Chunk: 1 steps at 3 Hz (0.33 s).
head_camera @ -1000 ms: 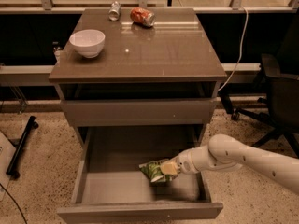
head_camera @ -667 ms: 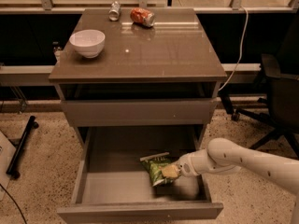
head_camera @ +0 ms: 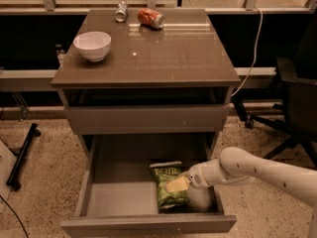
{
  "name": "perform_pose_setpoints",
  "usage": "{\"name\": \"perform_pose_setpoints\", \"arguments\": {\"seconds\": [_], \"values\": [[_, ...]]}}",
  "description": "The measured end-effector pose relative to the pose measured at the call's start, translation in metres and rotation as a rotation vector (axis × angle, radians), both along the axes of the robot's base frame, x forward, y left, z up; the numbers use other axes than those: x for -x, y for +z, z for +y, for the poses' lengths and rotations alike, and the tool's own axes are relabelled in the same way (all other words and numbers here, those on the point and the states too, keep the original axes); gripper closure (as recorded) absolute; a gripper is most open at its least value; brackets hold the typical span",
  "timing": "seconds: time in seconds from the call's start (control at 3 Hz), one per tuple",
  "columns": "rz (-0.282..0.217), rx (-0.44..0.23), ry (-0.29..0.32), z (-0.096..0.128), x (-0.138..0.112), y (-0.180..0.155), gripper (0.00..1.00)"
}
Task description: Place green jalapeno chip bag into middle drawer
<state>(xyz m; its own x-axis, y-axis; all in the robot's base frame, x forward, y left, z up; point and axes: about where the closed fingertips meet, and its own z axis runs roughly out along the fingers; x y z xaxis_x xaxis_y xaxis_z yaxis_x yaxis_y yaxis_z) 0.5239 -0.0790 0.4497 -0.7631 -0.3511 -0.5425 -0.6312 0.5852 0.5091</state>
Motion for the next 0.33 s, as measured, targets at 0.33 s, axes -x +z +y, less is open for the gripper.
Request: {"name": "perform_pose_setpoints", "arguments": {"seconds": [0.33], "values": [[0.001, -0.001, 0.002, 0.0010, 0.0004, -0.0004, 0.00]]}}
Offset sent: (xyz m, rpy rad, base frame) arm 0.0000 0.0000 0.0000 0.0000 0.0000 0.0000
